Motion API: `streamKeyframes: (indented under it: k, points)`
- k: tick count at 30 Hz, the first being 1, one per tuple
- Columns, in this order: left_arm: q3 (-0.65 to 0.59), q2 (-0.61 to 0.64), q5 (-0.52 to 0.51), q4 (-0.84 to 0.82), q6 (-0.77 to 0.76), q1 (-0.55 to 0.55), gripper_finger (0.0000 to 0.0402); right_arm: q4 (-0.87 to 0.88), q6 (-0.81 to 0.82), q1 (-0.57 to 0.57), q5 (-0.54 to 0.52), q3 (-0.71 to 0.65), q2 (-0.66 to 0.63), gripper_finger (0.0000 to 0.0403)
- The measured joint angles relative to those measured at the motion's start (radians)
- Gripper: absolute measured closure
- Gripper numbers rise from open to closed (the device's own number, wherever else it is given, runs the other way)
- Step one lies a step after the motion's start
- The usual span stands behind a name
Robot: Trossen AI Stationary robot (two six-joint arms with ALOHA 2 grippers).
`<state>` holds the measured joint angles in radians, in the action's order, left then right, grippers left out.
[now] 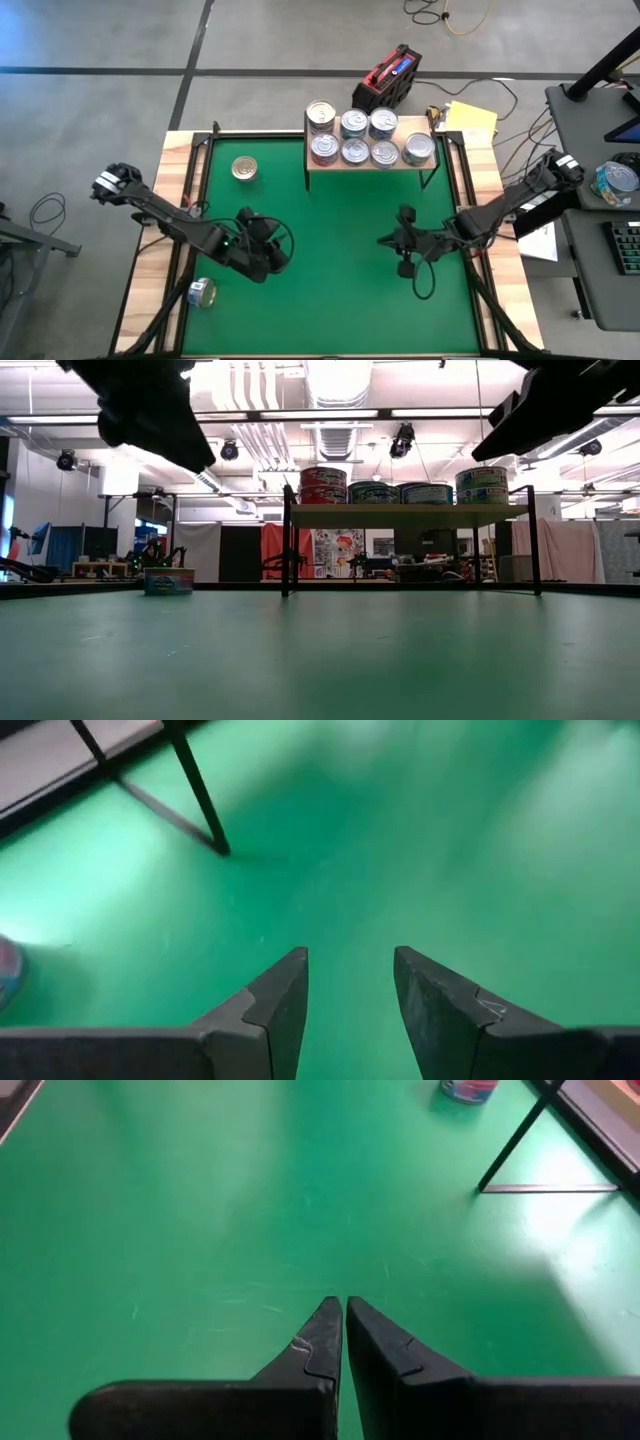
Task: Stack canned seafood by type on shelf
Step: Stack the blue/pink tuna can on top of the other blue/pink tuna can on the shelf
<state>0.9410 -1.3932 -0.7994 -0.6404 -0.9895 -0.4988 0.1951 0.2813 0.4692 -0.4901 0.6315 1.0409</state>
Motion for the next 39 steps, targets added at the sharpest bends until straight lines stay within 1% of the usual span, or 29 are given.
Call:
streamKeyframes:
  k: [7,10,13,19,25,27,30,35,39]
  points:
    - [0.149,-0.069,0.139,-0.252,-0.010,0.001,0.0278,-0.001,0.005,0.054,-0.014,0.000,0.000,0.0390]
    - [0.180,-0.088,0.162,-0.325,-0.008,0.001,0.0288,-0.031,-0.014,0.077,-0.067,-0.015,0.000,0.0390]
    - [0.189,-0.093,0.178,-0.354,0.004,0.003,0.0297,-0.127,-0.072,0.096,-0.094,-0.056,-0.004,0.0390]
    - [0.190,-0.092,0.197,-0.356,0.013,0.005,0.0313,-0.431,-0.193,0.099,-0.077,-0.190,-0.032,0.0390]
    - [0.190,-0.091,0.200,-0.356,0.064,0.022,0.0325,-0.615,-0.271,0.097,-0.062,-0.300,-0.102,0.0390]
    - [0.192,-0.090,0.210,-0.355,0.100,0.047,0.0330,-0.657,-0.291,0.096,-0.060,-0.321,-0.127,0.0390]
    - [0.192,-0.089,0.248,-0.356,0.171,0.109,0.0338,-0.665,-0.306,0.095,-0.061,-0.336,-0.160,0.0390]
    - [0.191,-0.089,0.290,-0.365,0.303,0.248,0.0356,-0.668,-0.309,0.093,-0.061,-0.349,-0.194,0.0390]
    - [0.190,-0.088,0.292,-0.436,0.372,0.363,0.0368,-0.669,-0.310,0.093,-0.061,-0.350,-0.195,0.0390]
